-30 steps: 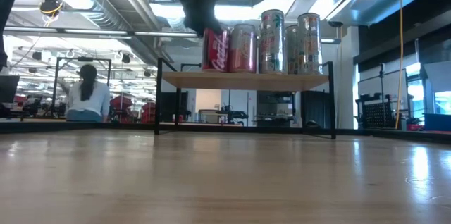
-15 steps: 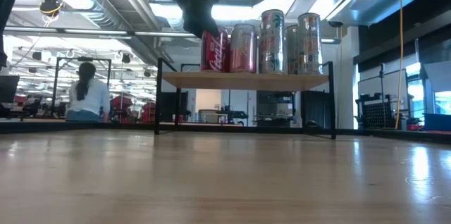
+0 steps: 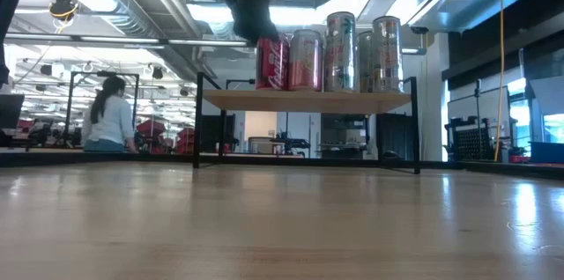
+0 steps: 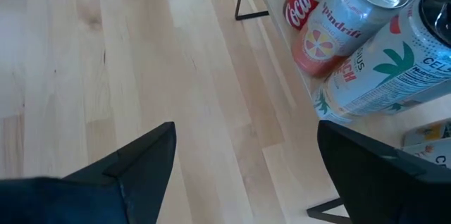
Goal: Place canned beverage on shelf
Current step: Put the red soda can aligned with other red soda can on the shelf, then return to Home Position
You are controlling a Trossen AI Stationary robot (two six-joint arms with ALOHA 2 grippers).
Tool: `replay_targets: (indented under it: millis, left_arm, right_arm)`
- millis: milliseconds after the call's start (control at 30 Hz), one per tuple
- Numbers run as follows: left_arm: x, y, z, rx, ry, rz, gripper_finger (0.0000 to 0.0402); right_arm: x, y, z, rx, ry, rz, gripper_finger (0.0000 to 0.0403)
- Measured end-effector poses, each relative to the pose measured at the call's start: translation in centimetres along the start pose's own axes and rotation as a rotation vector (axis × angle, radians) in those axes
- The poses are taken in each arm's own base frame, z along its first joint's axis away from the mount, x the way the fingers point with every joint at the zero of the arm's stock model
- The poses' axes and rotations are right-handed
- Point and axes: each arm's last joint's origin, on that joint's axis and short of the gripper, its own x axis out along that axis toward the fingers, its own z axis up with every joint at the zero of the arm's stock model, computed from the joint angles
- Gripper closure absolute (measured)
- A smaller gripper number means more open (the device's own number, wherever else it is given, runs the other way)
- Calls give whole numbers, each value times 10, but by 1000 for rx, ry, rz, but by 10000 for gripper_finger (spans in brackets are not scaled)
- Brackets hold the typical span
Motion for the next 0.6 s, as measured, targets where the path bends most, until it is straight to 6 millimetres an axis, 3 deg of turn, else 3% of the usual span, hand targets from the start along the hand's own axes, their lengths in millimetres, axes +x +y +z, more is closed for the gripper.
replay_targets:
  millis: [200, 400, 600]
  left_arm:
    - [-24, 0, 14, 10, -40, 16, 69]
    - [-69, -3, 22, -10, -81, 54, 70]
    - [-100, -24, 10, 9, -158, -38, 75]
  right_arm:
    - [0, 0, 0, 0, -1, 0, 70]
    - [0, 2, 2, 33, -20, 41, 70]
    - [-1, 2, 5, 76, -43, 62, 73]
